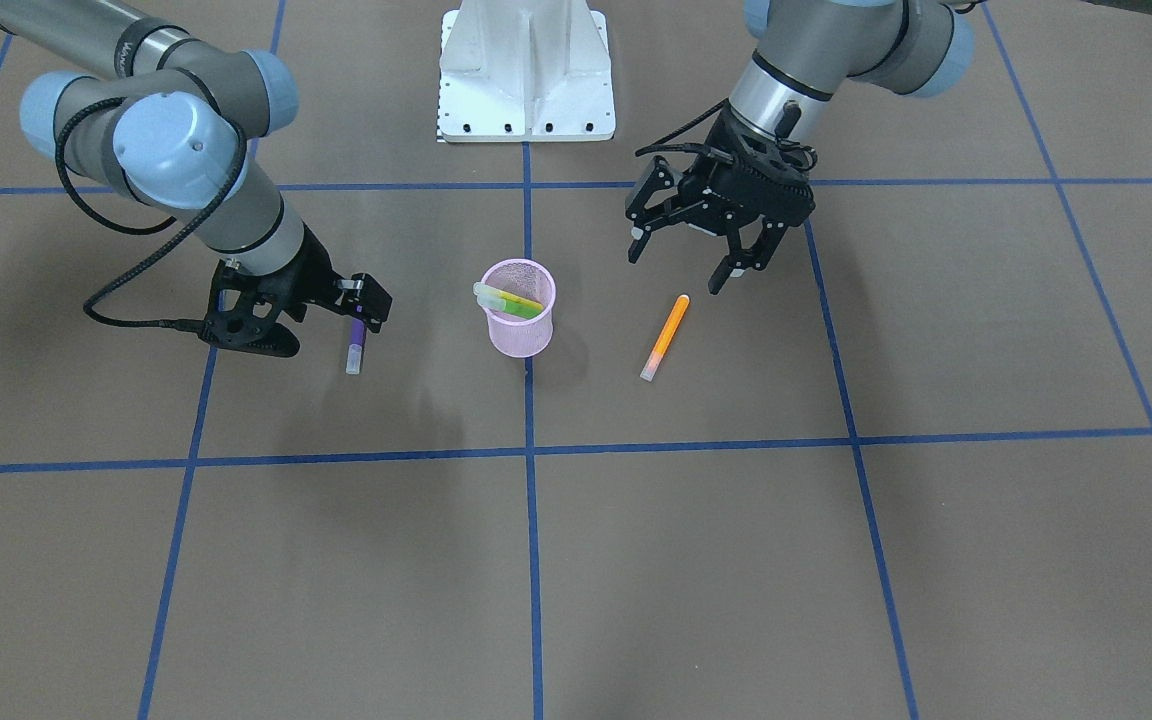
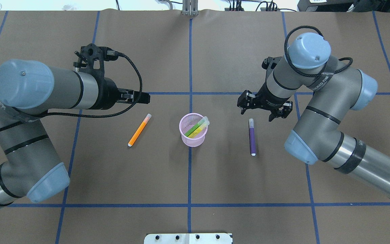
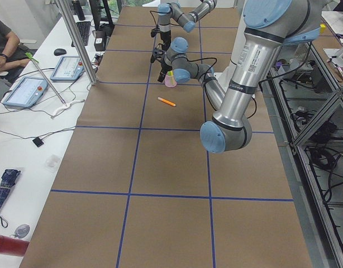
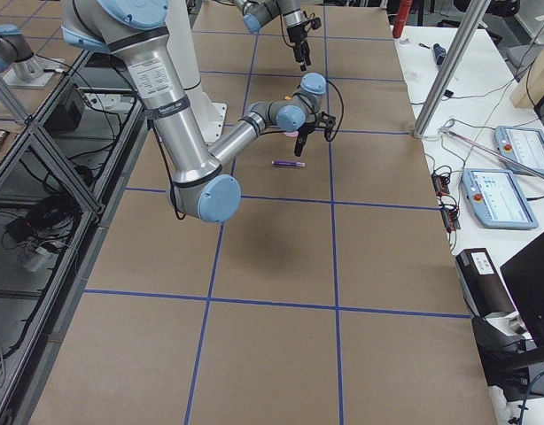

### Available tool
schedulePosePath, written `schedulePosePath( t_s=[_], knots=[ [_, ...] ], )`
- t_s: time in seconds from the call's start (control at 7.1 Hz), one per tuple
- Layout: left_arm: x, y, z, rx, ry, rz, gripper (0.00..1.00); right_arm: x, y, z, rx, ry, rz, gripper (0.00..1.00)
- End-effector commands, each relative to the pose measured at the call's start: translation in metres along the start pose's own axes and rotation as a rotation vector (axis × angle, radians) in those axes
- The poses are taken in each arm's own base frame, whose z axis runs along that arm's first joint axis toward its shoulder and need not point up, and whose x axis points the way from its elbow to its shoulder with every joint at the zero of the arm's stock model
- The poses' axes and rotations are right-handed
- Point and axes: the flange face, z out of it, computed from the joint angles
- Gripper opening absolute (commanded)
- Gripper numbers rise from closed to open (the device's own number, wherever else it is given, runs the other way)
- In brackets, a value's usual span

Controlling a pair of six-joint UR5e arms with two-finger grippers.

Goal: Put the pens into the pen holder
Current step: 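Release green highlighter into cup with left gripper while right gripper lowers, then lower the right gripper and grasp the purple marker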

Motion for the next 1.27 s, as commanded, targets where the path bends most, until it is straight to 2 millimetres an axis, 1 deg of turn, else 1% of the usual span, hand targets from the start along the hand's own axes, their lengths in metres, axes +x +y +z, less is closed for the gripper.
schedulePosePath(
  t_s=[0.0, 0.14, 0.28, 0.42, 0.56, 0.7, 0.85, 0.99, 1.13],
  knots=[
    [-0.008, 0.003, -0.002, -0.020, -0.004, -0.008, 0.99, 0.003, -0.016, 0.027, -0.017, 0.050, 0.122, 0.93],
    [-0.009, 0.003, -0.001, -0.021, -0.007, -0.009, 0.99, 0.003, -0.015, 0.032, -0.020, 0.057, 0.117, 0.89],
    [-0.011, 0.004, 0.000, -0.023, -0.011, -0.013, 0.99, -0.001, -0.003, 0.041, -0.034, 0.060, 0.093, 0.80],
    [-0.016, 0.006, -0.001, -0.025, -0.017, -0.016, 0.99, -0.002, 0.002, 0.049, -0.042, 0.071, 0.086, 0.75],
    [-0.015, 0.008, 0.000, -0.027, -0.016, -0.018, 0.99, -0.002, 0.012, 0.059, -0.056, 0.081, 0.060, 0.75],
    [-0.015, 0.008, 0.000, -0.027, -0.016, -0.018, 0.99, -0.003, 0.015, 0.060, -0.062, 0.080, 0.019, 0.75],
    [-0.016, 0.008, 0.000, -0.028, -0.017, -0.018, 0.99, 0.002, 0.015, 0.060, -0.067, 0.080, -0.019, 0.71],
    [-0.017, 0.009, -0.001, -0.028, -0.017, -0.018, 0.99, 0.003, 0.015, 0.063, -0.068, 0.084, -0.032, 0.66],
    [-0.018, 0.009, 0.000, -0.029, -0.020, -0.019, 0.99, 0.009, 0.014, 0.066, -0.070, 0.093, -0.026, 0.61]
  ],
)
